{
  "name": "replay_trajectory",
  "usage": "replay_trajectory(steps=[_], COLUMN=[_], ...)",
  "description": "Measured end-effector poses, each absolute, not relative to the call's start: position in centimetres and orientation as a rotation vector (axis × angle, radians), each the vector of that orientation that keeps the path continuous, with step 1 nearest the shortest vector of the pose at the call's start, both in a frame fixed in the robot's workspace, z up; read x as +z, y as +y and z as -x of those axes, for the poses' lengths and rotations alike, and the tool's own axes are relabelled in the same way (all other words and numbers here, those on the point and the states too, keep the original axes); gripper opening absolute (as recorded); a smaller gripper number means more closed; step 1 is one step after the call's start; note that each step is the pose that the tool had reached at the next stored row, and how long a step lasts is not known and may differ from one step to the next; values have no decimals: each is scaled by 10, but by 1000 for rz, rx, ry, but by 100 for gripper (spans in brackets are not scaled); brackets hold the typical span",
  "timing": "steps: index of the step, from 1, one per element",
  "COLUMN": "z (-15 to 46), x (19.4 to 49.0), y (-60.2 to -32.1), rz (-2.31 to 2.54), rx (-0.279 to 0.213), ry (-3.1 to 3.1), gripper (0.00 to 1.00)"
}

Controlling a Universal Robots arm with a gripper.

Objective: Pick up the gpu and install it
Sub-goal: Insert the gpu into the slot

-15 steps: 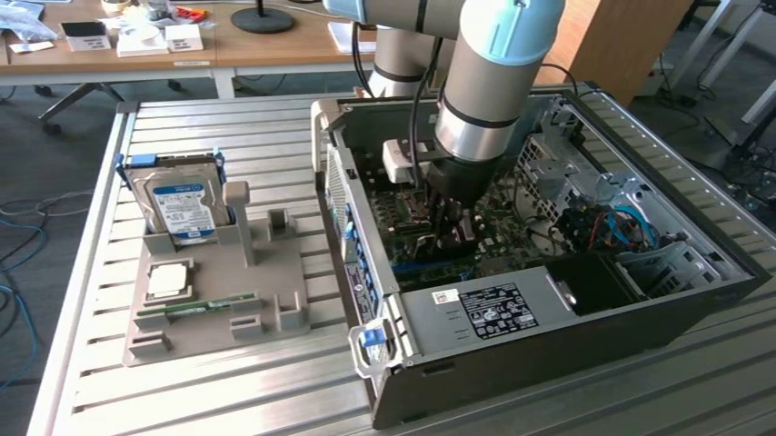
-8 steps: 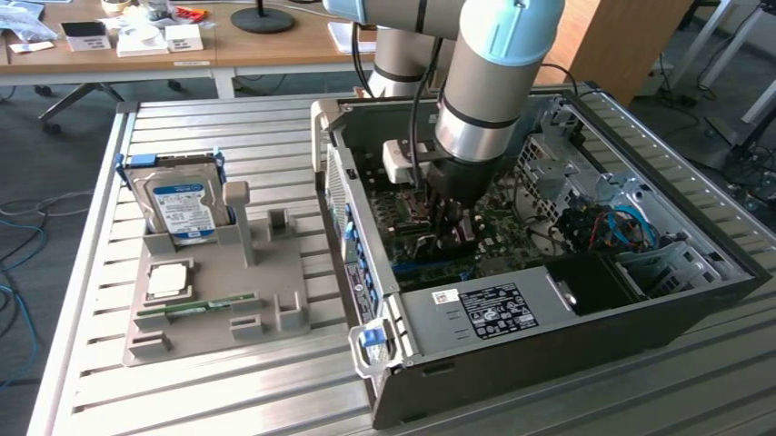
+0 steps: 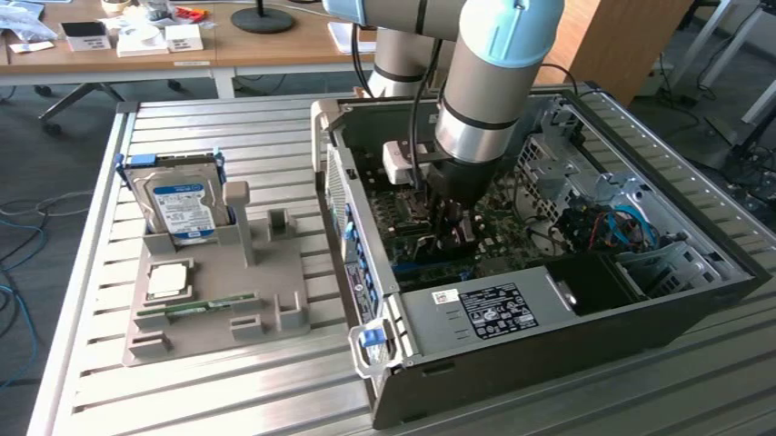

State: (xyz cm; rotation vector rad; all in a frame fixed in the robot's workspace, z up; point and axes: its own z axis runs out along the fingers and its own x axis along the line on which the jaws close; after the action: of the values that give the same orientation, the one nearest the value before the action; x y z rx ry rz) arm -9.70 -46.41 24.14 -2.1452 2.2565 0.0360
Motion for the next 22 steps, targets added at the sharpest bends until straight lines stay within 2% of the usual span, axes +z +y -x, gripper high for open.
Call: replay_trajectory(steps=[19, 20, 21, 22], z=[97, 97, 97, 97], x=[241, 241, 241, 241], y=[-464, -464, -464, -464], rz=[2145, 2145, 2145, 2145], rx=[37, 36, 36, 36], ry=[2257, 2257, 2257, 2257], gripper=[27, 27, 33, 33])
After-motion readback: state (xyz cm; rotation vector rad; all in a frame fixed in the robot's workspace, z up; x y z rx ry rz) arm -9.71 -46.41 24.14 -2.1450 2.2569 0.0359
